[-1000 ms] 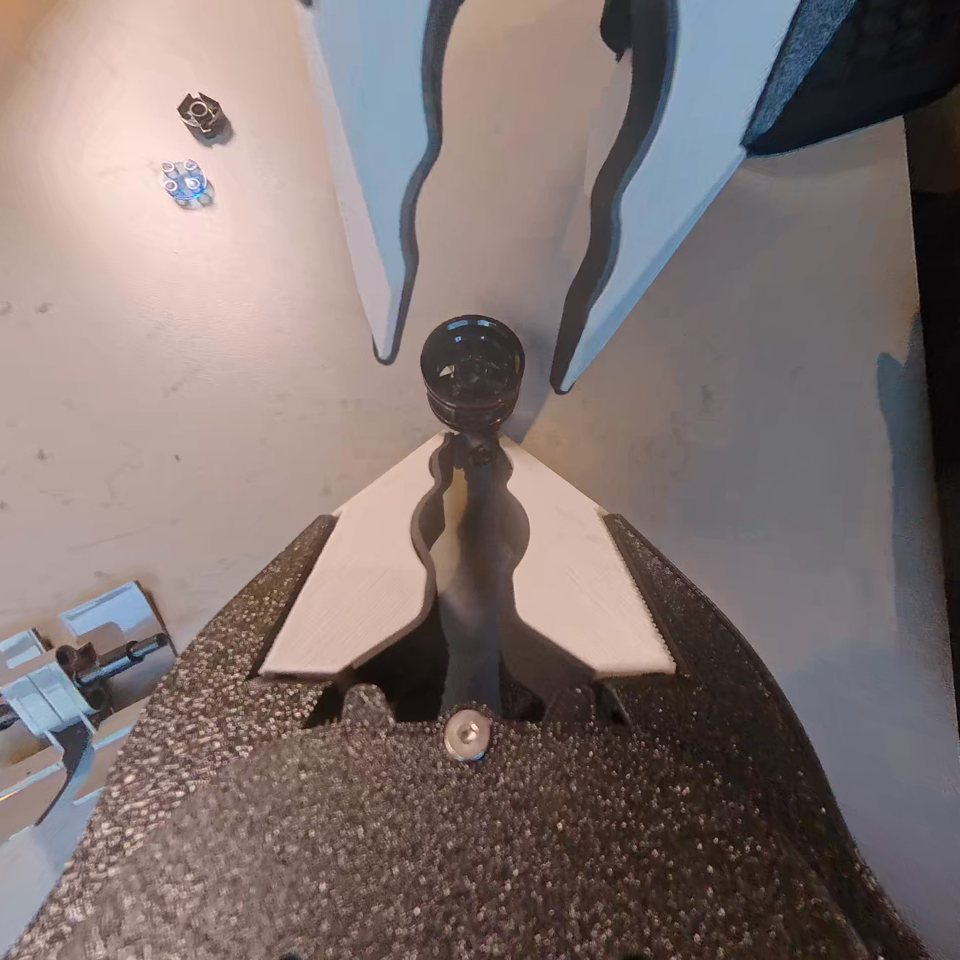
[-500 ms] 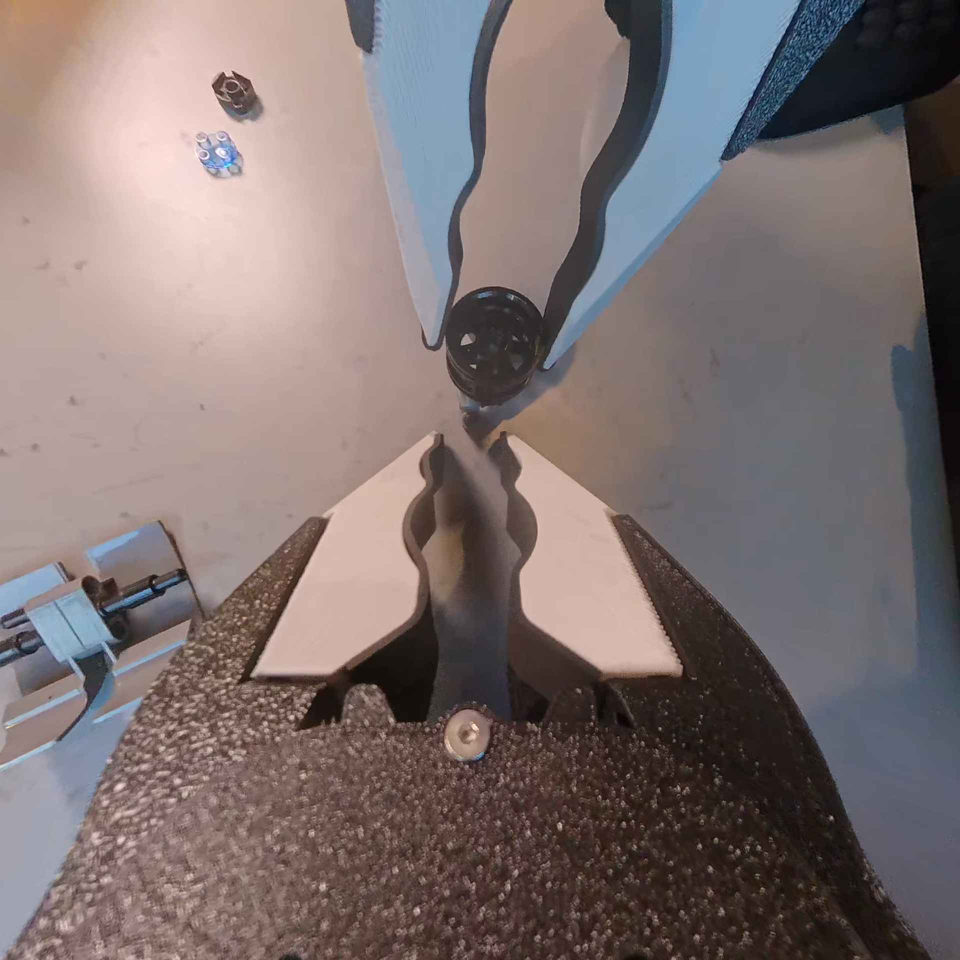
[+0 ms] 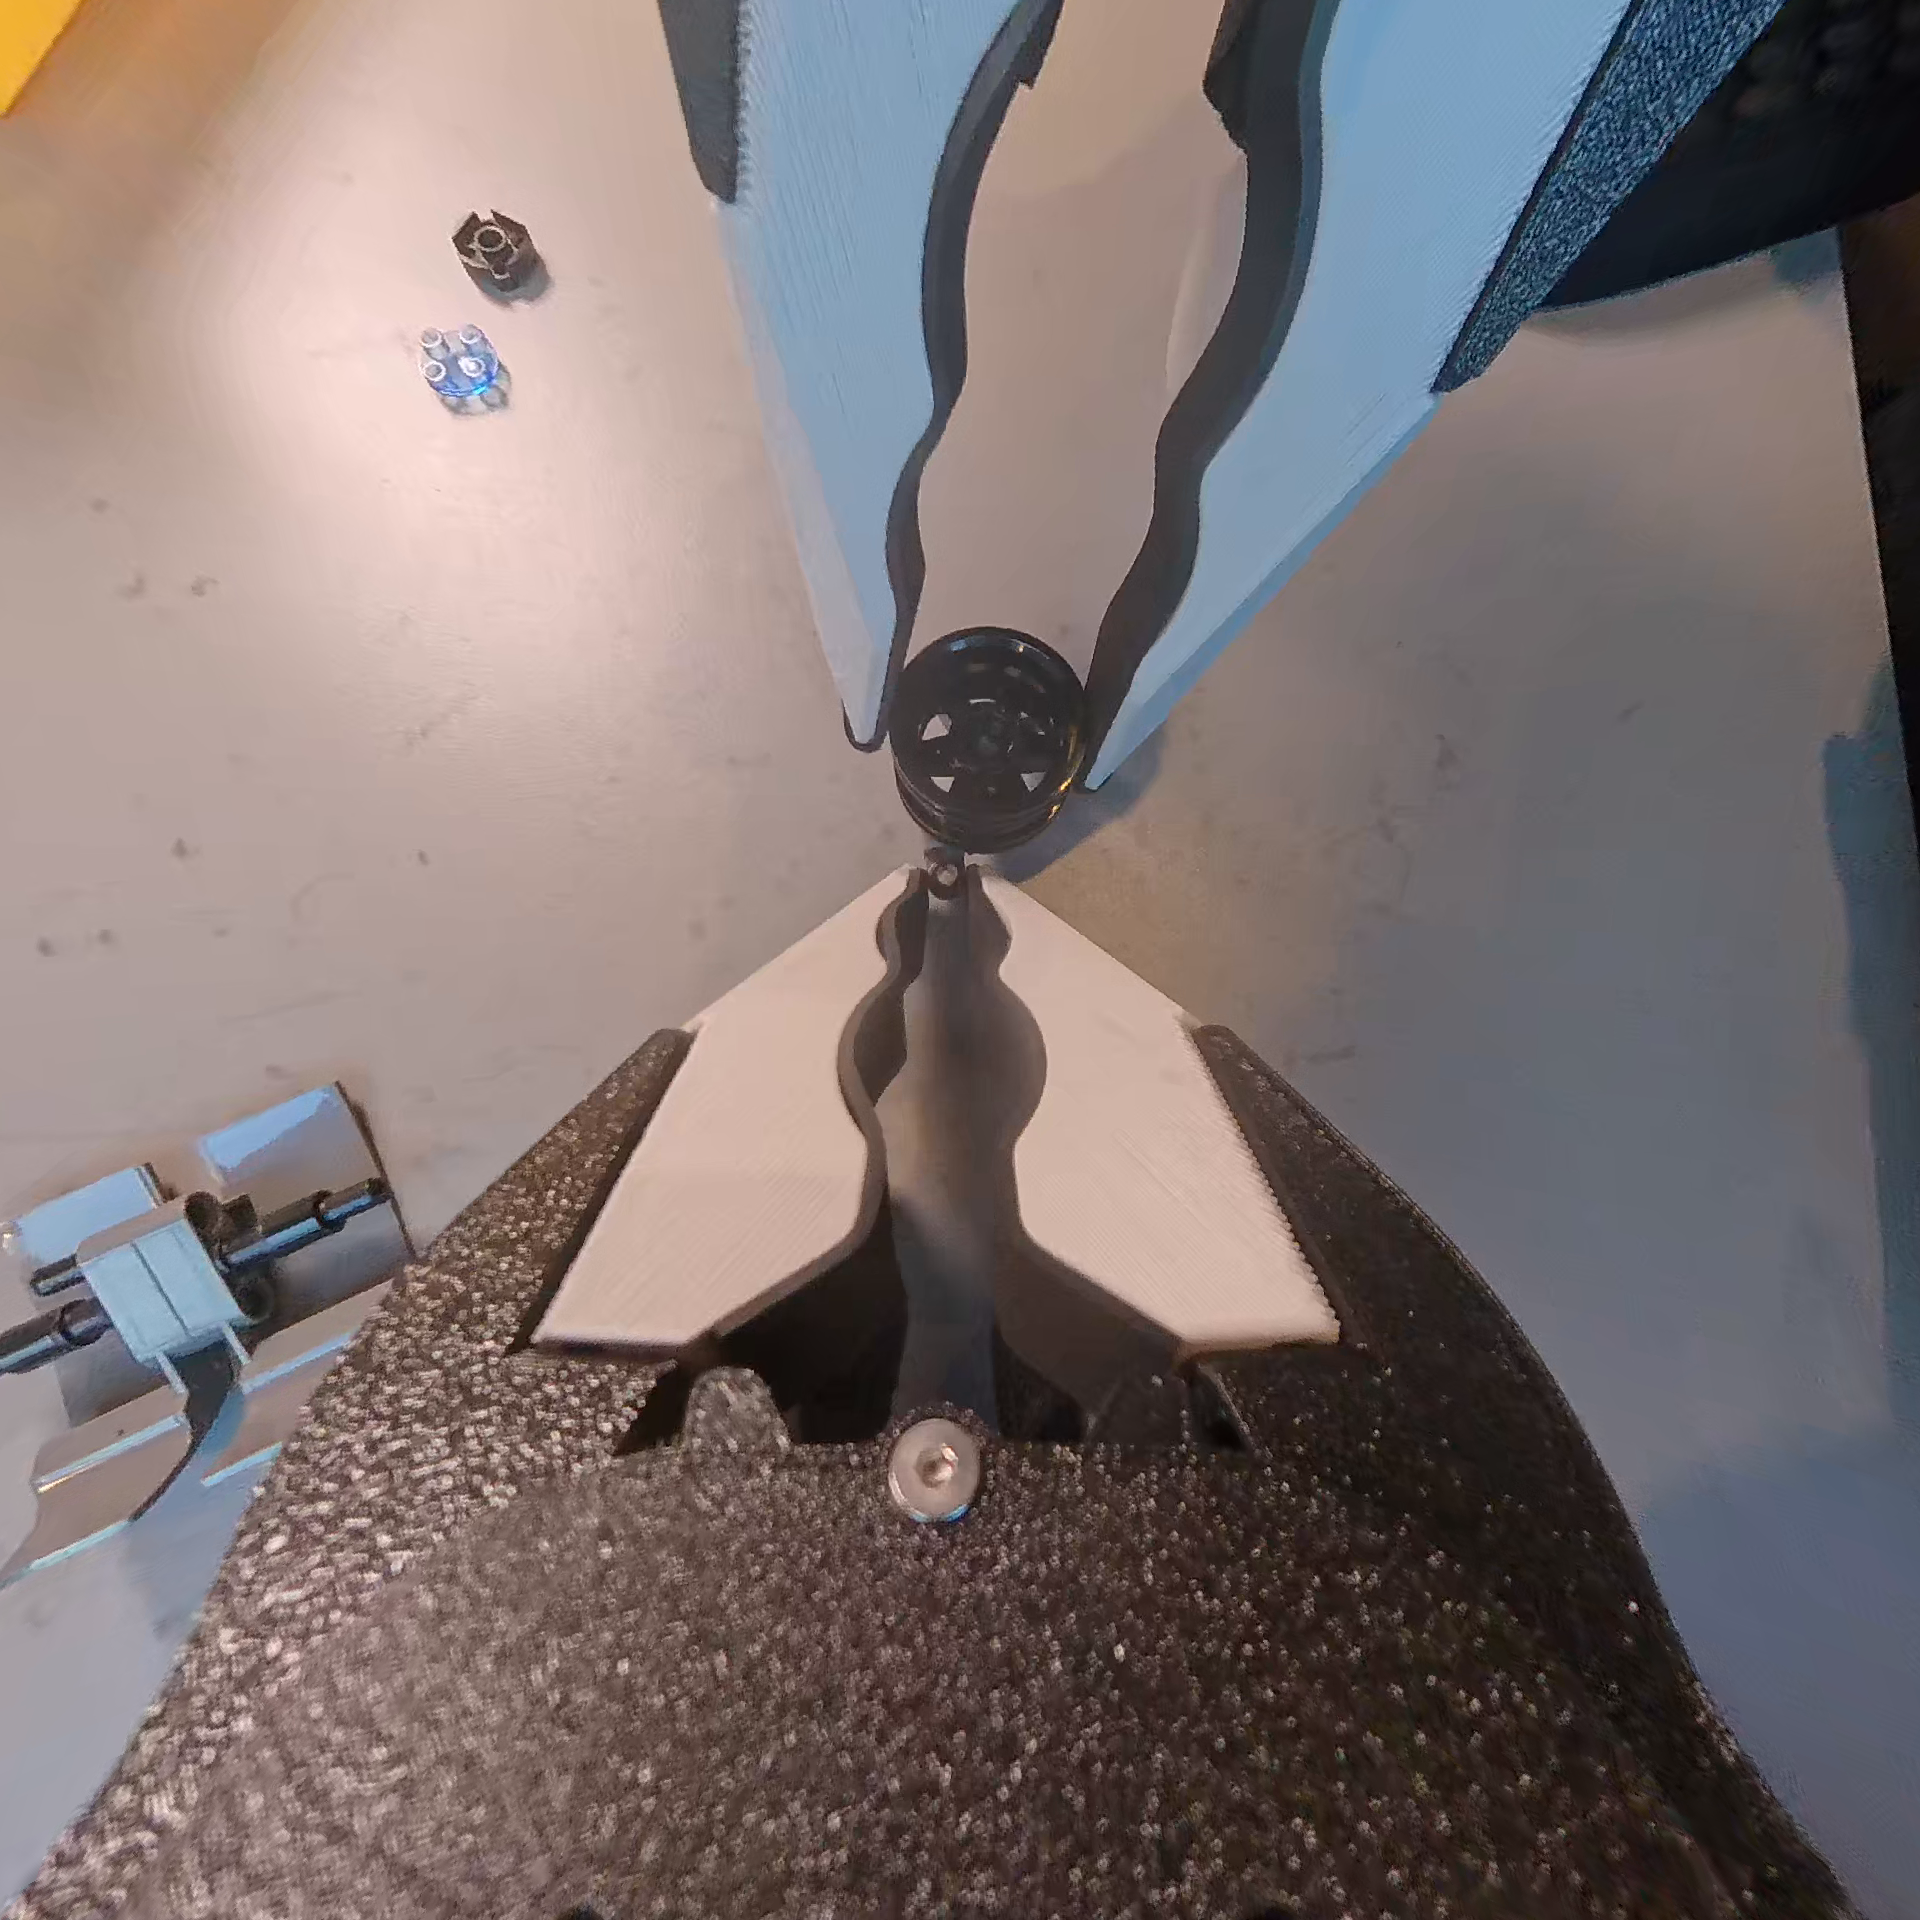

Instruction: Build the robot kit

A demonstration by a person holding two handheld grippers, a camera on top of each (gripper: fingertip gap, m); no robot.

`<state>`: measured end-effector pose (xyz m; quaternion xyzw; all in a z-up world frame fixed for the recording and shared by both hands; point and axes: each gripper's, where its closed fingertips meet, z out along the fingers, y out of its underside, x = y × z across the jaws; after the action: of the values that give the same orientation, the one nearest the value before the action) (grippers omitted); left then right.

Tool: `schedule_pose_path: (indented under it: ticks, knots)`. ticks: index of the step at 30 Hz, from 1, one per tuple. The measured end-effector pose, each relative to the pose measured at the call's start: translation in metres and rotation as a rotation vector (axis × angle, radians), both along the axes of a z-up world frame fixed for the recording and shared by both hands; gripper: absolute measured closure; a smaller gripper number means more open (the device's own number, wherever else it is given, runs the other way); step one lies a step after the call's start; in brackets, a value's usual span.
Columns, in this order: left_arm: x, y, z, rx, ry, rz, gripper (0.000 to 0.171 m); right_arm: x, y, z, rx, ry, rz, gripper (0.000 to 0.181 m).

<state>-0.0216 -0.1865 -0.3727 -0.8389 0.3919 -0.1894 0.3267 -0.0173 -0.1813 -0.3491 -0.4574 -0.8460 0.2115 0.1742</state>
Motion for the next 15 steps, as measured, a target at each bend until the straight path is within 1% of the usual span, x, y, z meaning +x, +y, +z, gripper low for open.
schedule_pose_path:
  ticks: [8, 15]
  knots:
    - [0.0007, -0.0007, 0.0024, -0.001, -0.003, -0.002, 0.166, 0.0031, 0.0025, -0.0005, -0.028, -0.003, -0.024, 0.150]
    - [0.0011, -0.0010, 0.0031, -0.011, -0.013, 0.003, 0.166, 0.0044, 0.0032, -0.0010, -0.015, -0.017, -0.024, 0.150]
